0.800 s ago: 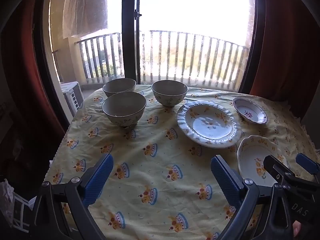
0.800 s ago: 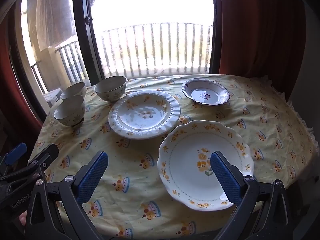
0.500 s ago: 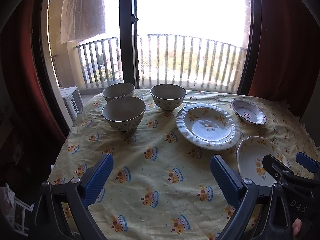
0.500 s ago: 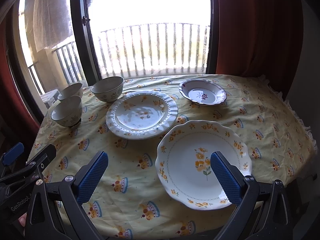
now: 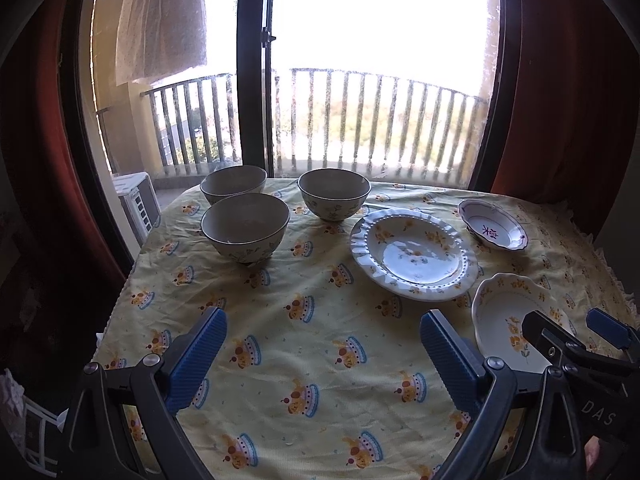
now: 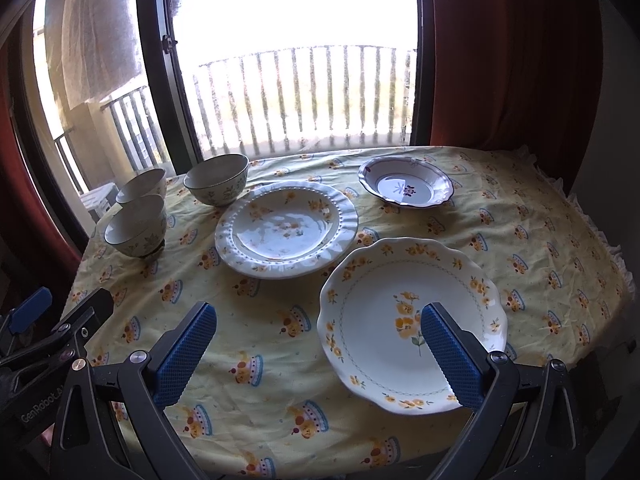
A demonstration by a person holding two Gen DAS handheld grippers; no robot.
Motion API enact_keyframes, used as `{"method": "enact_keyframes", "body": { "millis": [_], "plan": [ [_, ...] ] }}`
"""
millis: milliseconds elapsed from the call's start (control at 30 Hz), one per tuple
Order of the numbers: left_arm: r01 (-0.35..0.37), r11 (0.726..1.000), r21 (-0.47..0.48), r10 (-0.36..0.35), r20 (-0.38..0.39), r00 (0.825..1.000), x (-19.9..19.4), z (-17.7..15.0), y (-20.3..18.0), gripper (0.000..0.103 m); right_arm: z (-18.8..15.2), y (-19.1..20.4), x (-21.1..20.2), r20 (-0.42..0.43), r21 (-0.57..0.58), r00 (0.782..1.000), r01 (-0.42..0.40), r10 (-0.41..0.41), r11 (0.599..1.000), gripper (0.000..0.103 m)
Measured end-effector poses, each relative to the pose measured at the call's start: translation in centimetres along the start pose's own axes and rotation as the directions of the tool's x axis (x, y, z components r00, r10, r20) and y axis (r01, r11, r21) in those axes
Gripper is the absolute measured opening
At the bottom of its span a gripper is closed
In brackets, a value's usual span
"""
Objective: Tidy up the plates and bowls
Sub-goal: 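Move both tools toward the large white yellow-flower plate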
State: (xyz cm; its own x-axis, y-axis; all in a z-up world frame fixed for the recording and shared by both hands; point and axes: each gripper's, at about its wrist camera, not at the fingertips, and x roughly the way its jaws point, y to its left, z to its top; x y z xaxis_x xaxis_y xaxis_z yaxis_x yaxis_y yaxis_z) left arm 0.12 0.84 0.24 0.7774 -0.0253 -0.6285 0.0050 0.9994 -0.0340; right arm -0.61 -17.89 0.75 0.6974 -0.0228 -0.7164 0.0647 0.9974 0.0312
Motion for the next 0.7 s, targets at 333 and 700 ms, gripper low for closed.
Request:
{"method": "enact_keyframes", "body": {
  "millis": [333,700],
  "plan": [
    [-0.005,0.999,0.039,0.009,-0.110,0.994,0.5,0.4,0.5,0.095,-0.2,1.2,-0.2,0.002,0.002,1.000,0.007,-0.007,1.000,0.103],
    [0.091,0.996,-0.009,-0.091,-0.129,0.987,1.2,0.1,0.6,0.090,-0.7,1.5,-0.3,-0.018,0.000,0.998,0.061,-0.061,0.998,0.102]
  ]
}}
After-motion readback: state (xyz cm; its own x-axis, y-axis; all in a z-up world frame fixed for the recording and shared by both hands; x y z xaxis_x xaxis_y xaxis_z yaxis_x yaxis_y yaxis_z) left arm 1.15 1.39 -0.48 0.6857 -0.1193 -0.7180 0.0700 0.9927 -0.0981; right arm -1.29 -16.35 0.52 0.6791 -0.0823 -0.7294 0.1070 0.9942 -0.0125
